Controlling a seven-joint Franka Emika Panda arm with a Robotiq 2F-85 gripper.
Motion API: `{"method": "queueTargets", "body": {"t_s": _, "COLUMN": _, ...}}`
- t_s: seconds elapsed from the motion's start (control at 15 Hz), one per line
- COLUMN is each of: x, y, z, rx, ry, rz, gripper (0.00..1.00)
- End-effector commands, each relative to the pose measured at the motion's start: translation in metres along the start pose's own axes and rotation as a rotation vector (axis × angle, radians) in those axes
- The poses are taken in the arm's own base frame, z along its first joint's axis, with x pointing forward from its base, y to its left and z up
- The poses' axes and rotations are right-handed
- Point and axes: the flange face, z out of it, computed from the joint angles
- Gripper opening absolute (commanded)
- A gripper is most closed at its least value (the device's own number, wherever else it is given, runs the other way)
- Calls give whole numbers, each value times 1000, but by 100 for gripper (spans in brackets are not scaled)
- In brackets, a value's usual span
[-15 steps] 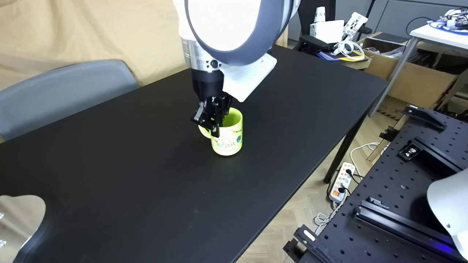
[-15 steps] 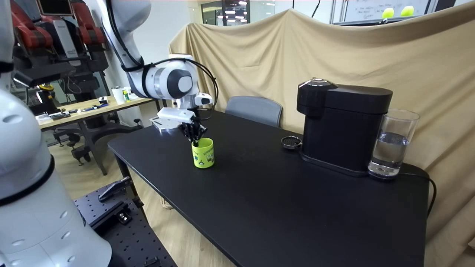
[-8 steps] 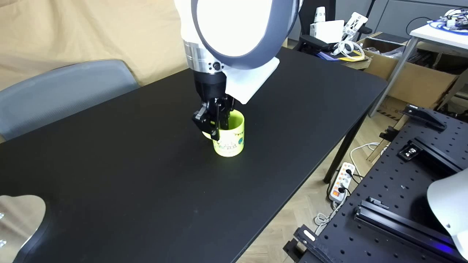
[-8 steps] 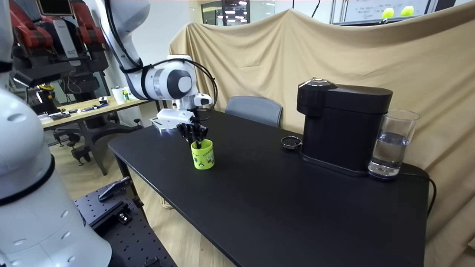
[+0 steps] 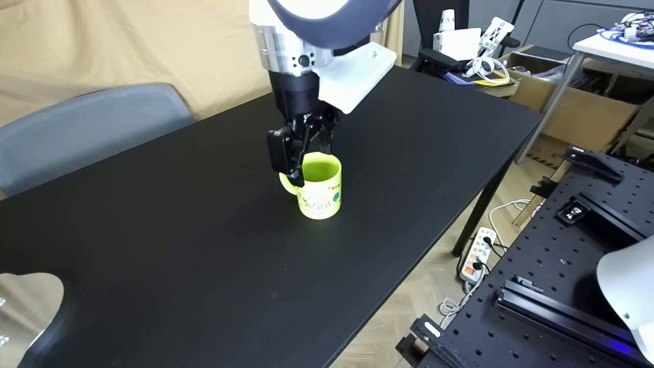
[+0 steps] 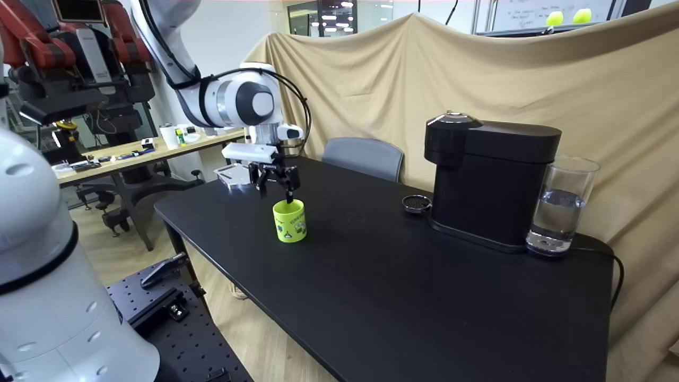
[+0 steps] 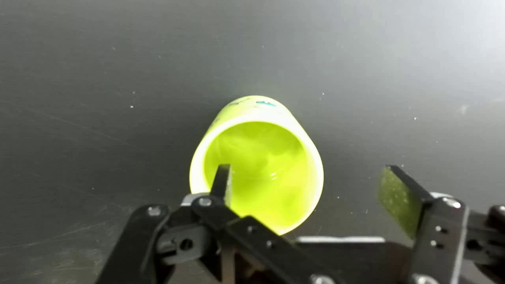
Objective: Move the cup slightly backward to the left
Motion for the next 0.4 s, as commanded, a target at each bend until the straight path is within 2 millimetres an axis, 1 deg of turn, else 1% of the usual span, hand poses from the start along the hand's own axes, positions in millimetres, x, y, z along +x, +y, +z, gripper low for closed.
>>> {"method": "queueTargets", "body": {"t_s": 0.0, "x": -4, "y": 18, "z": -27, "rx": -3, "ry": -89, "rz": 27, "gripper": 100}}
{"method": "queueTargets", "body": {"t_s": 0.2, "x": -5, "y": 33, "z": -40, "rx": 5, "ry": -185, "rz": 77, "gripper": 100}}
{"method": "queueTargets", "body": {"t_s": 0.33, "x": -4, "y": 43, "z": -45, "rx": 9, "ry": -238, "rz": 113, "gripper": 100}}
